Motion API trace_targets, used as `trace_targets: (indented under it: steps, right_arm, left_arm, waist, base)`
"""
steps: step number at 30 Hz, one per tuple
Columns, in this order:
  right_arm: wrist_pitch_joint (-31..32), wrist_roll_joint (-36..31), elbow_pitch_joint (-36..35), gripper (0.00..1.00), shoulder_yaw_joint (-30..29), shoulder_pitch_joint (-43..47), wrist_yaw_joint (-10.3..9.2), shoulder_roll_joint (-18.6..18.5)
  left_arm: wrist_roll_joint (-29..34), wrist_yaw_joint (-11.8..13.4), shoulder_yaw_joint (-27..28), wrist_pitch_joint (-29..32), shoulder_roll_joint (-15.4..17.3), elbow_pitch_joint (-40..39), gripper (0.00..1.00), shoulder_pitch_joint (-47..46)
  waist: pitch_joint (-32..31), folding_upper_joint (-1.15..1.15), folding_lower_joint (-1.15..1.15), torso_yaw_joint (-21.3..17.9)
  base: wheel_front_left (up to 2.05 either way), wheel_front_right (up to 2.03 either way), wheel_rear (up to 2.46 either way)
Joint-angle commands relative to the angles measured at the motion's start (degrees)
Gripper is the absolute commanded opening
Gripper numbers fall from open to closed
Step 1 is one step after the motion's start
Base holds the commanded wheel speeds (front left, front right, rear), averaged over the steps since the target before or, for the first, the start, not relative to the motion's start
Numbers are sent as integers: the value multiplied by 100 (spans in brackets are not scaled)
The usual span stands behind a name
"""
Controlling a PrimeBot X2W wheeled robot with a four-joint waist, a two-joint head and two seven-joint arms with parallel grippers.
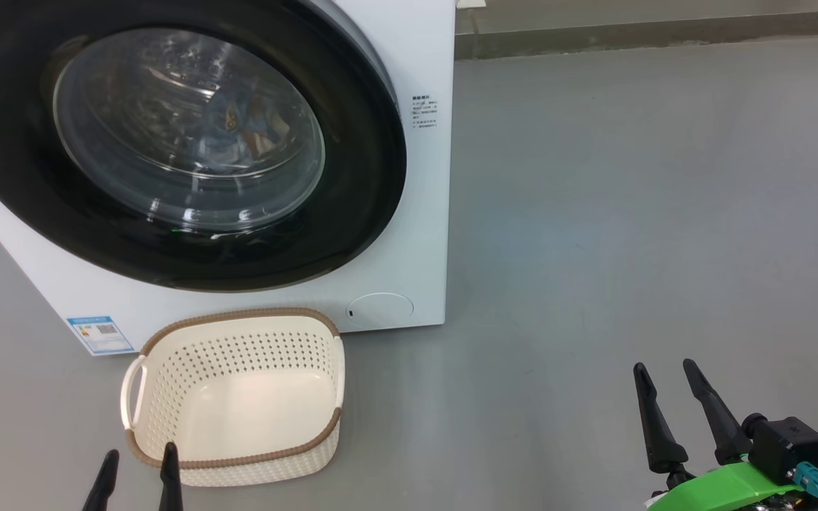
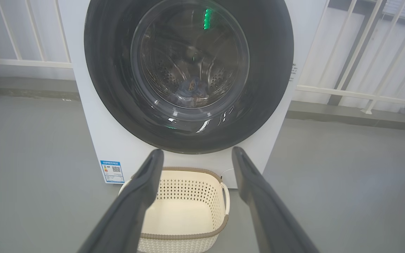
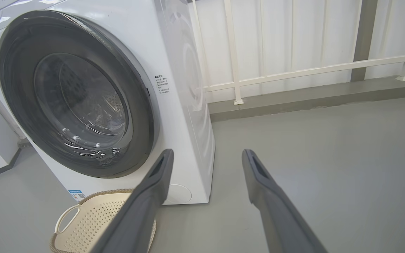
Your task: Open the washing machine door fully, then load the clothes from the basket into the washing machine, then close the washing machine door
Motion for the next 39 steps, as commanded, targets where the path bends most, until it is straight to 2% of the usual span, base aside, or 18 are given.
trace_targets:
  steps: [1, 11, 12, 20, 24, 29, 39]
  right_arm:
    - [-27, 54, -118, 100, 127, -95, -31, -10]
    - [-27, 71, -86, 100, 152, -39, -31, -10]
    - [0, 5, 39, 0, -1, 11, 0, 4]
    - [53, 163, 377, 0, -13, 90, 3, 45]
    - [122, 414, 366, 0, -26, 78, 1, 43]
    - [205, 725, 365, 0, -42, 55, 0, 41]
    - [373, 1346, 361, 0, -75, 3, -3, 37]
  left_arm:
    - [43, -14, 181, -36, 77, -142, 100, -73]
    - [-71, -14, 95, -36, 98, -162, 100, -52]
    - [-61, 0, -81, 1, 18, -3, 0, 14]
    - [-231, 4, -112, 43, -102, 336, 0, -13]
    - [-493, 4, -108, 102, -88, 362, 0, -61]
    - [-817, 4, -105, 174, -72, 409, 0, -131]
    - [-1460, 0, -95, 321, -43, 507, 0, -276]
  waist:
    - [-8, 0, 0, 6]
    - [-40, 0, 0, 49]
    - [-41, 0, 0, 49]
    - [-38, 0, 1, 50]
    - [-43, 0, 13, 50]
    - [-24, 0, 1, 50]
    - [-5, 0, 1, 50]
  base:
    - [0, 0, 0]
    - [0, 0, 0]
    - [0, 0, 0]
    - [0, 0, 0]
    - [0, 0, 0]
    - [0, 0, 0]
    - [0, 0, 0]
